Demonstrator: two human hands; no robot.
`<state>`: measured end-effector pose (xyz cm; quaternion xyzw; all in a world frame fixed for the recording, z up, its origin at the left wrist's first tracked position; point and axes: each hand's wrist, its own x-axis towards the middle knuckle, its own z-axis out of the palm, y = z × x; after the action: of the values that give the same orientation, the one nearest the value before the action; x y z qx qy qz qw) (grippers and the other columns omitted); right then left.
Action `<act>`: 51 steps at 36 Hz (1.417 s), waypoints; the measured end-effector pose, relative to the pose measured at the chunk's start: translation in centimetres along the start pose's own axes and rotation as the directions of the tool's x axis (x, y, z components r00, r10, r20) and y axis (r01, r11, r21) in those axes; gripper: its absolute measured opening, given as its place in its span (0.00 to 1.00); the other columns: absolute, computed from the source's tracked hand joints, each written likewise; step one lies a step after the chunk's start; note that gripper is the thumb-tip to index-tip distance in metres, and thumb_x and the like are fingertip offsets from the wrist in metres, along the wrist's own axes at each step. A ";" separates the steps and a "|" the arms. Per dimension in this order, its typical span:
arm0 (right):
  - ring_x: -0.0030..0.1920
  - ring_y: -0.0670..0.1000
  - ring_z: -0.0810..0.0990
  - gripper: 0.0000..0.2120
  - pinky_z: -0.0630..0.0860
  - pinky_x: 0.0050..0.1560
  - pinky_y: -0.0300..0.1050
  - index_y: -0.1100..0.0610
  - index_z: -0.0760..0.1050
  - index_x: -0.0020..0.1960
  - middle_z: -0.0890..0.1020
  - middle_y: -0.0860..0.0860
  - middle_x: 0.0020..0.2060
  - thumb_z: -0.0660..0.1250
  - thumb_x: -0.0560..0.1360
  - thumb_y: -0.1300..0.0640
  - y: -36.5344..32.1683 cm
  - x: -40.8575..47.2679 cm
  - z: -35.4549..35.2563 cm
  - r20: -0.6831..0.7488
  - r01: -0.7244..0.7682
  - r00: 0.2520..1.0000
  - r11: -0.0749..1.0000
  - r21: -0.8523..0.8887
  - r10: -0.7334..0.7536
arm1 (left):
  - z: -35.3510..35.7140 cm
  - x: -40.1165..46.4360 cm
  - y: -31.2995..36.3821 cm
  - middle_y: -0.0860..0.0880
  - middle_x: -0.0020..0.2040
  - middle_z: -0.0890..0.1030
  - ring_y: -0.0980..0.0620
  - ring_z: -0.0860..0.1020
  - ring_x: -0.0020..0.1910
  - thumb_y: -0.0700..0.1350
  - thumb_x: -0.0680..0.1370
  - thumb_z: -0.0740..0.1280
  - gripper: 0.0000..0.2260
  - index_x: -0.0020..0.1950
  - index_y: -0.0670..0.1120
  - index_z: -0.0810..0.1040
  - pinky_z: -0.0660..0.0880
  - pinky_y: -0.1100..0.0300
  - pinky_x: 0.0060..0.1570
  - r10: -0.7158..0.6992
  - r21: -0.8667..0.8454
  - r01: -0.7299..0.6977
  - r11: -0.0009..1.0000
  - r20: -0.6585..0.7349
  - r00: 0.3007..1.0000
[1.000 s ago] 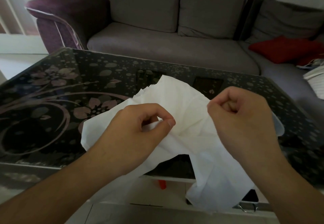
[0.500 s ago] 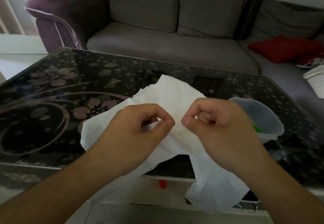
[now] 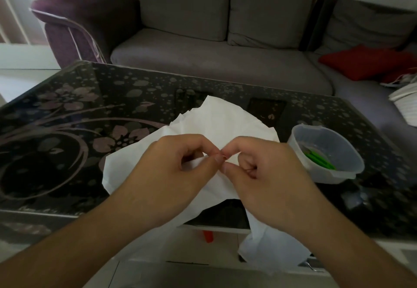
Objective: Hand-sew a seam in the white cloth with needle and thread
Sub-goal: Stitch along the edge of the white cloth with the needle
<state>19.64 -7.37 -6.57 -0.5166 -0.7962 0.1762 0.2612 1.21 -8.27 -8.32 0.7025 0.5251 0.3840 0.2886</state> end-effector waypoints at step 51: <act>0.27 0.44 0.73 0.12 0.71 0.33 0.26 0.51 0.79 0.36 0.74 0.48 0.24 0.71 0.77 0.61 0.6 0.4 -1.8 -0.145 -0.087 0.983 0.978 0.188 0.116 | -0.3 0.0 0.3 0.55 0.34 0.80 0.60 0.79 0.34 0.55 0.79 0.69 0.04 0.53 0.60 0.80 0.71 0.73 0.34 -0.043 -0.022 0.042 0.999 -0.013 0.999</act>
<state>21.01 -6.76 -5.40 -0.5430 -0.7265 0.2200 0.3590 1.12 -8.32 -7.96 0.6855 0.5378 0.3881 0.3006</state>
